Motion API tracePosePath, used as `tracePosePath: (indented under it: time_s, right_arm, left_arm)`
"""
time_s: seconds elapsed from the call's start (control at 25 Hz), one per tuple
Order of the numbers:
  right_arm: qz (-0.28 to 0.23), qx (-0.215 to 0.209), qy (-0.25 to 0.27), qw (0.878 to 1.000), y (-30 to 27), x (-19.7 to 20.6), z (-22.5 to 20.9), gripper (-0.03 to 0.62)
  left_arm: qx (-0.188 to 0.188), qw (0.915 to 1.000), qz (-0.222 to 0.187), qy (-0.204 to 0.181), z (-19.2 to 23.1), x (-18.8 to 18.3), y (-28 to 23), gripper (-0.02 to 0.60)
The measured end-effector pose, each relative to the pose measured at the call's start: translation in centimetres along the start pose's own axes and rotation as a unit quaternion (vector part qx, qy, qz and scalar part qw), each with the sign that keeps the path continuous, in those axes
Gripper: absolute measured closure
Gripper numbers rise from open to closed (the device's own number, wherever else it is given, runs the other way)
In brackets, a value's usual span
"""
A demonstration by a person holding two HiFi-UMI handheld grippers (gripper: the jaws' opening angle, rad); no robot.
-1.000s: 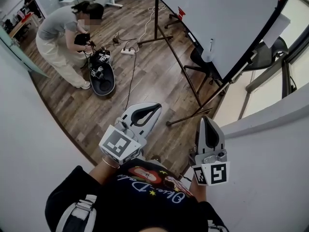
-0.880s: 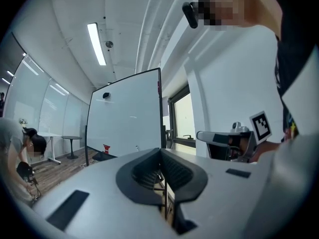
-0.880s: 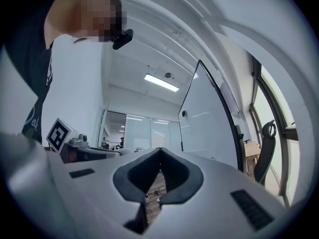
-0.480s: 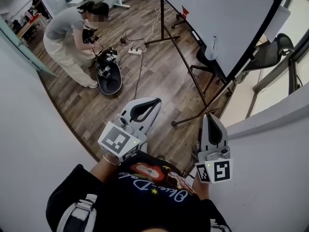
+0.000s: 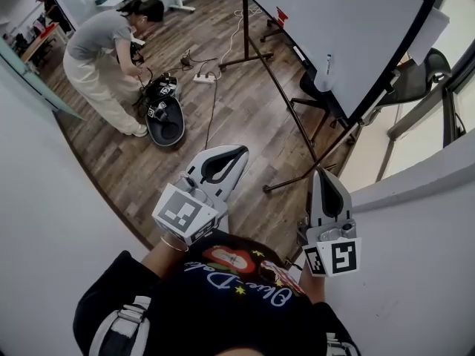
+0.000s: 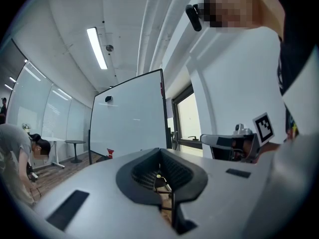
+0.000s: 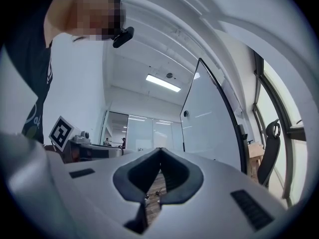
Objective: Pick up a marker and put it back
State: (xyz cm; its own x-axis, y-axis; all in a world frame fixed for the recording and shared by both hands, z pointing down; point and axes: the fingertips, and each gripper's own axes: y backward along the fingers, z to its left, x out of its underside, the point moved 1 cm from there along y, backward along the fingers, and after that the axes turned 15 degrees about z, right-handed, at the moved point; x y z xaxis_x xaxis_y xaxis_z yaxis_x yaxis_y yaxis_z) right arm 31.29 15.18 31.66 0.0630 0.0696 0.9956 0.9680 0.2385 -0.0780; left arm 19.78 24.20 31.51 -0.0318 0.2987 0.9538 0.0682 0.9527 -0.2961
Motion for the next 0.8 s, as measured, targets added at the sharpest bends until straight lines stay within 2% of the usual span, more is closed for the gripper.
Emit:
tracePosePath:
  time_s: [0.28,0.8]
  right_arm:
    - [0.018,0.012,0.005,1.000,-3.0,0.0,0.1,0.594]
    - [0.048,0.061,0.001,0.997,-8.9,0.5,-1.2,0.594]
  left_arm:
    - [0.011,0.9999,-0.002,0.011,3.0,0.3,-0.9,0.578]
    - [0.055,0.9983,-0.001,0.020,9.2,0.6,-4.7,0.578]
